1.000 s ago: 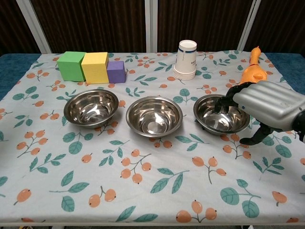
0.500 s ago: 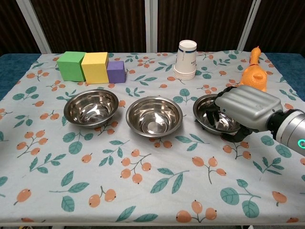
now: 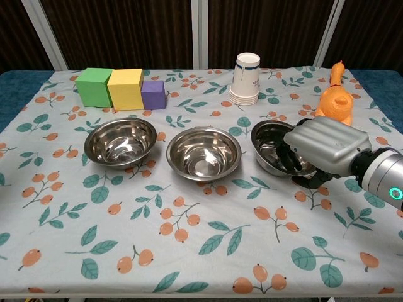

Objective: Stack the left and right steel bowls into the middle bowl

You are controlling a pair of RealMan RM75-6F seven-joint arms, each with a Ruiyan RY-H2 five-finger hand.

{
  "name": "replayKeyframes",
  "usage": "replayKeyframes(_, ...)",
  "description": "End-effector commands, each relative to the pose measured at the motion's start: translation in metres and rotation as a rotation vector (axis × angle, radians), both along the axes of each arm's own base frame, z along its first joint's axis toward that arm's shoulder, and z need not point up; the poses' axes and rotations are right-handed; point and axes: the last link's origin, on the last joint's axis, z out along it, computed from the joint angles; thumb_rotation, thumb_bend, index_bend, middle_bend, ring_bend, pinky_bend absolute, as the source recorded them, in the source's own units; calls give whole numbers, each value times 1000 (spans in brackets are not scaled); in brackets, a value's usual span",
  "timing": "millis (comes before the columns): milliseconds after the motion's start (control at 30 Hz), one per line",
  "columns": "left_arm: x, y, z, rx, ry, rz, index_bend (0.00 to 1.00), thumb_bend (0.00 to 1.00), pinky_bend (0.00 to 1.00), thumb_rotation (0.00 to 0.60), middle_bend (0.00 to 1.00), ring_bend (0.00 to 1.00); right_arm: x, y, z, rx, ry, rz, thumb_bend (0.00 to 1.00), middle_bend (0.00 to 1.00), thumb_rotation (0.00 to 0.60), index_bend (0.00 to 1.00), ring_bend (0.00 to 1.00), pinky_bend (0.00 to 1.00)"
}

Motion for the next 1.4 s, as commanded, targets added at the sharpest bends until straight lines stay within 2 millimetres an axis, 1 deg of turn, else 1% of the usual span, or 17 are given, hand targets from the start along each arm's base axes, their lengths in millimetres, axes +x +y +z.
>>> replayKeyframes(33,0,0,0,0,-2,0,189,62,272,600,184,132,-1,0,1,-6,1,-1,369,562,600,673,335,229)
replayKeyframes(167,1,0,0,-1,-6,1,189,62,272,600,184,133,2,-1,4,-19,-10,8,381,565,600,676,335,229)
replayKeyframes(300,1,1,0,-4,-13,6,189,62,272,600,184,133,12,-2,11,-48,-44,42,393,570,600,682,335,230)
replayKeyframes(367,1,1,1,-4,-16,8,188,62,272,600,184,133,22,-5,17,-68,-69,70,393,572,600,683,335,230)
replayKeyframes(467,3,4,2,1,-22,7,188,62,272,600,184,132,43,-10,26,-84,-101,119,393,573,600,683,335,232)
replayKeyframes(567,4,4,4,9,-28,5,189,62,272,600,184,133,66,-14,29,-76,-120,166,394,573,600,683,335,238)
replayKeyframes(633,4,4,5,12,-29,4,188,62,272,600,185,133,79,-15,26,-61,-116,193,395,573,600,683,335,243)
replayKeyframes(733,3,2,6,15,-29,8,189,62,272,600,185,133,92,-15,15,-26,-107,208,395,573,600,683,335,250)
replayKeyframes(833,0,1,8,20,-30,17,189,61,272,600,185,132,99,-15,3,7,-96,206,395,573,600,683,335,255)
replayKeyframes(967,-4,0,9,20,-32,33,189,62,272,600,185,132,101,-15,-12,42,-76,186,385,570,600,682,335,256)
replayKeyframes(1033,-7,0,9,17,-32,39,189,62,272,600,184,133,100,-15,-17,63,-61,177,307,558,600,662,334,256)
replayKeyframes(1100,-8,0,9,16,-33,43,189,62,272,600,184,132,100,-16,-19,84,-51,174,124,534,600,613,327,256)
replayKeyframes(1167,-10,0,9,17,-35,46,189,62,272,600,184,132,100,-19,-21,98,-44,171,43,500,600,560,316,256)
replayKeyframes(1200,-10,0,10,18,-35,46,189,63,272,600,184,133,100,-20,-22,105,-45,168,27,483,600,536,308,256)
replayKeyframes(1300,-11,1,10,19,-38,49,189,63,272,600,184,133,102,-22,-22,120,-46,162,0,393,600,404,248,240)
replayKeyframes(1400,-11,2,10,17,-41,51,189,63,272,600,184,133,103,-21,-17,128,-67,144,0,344,600,328,224,230)
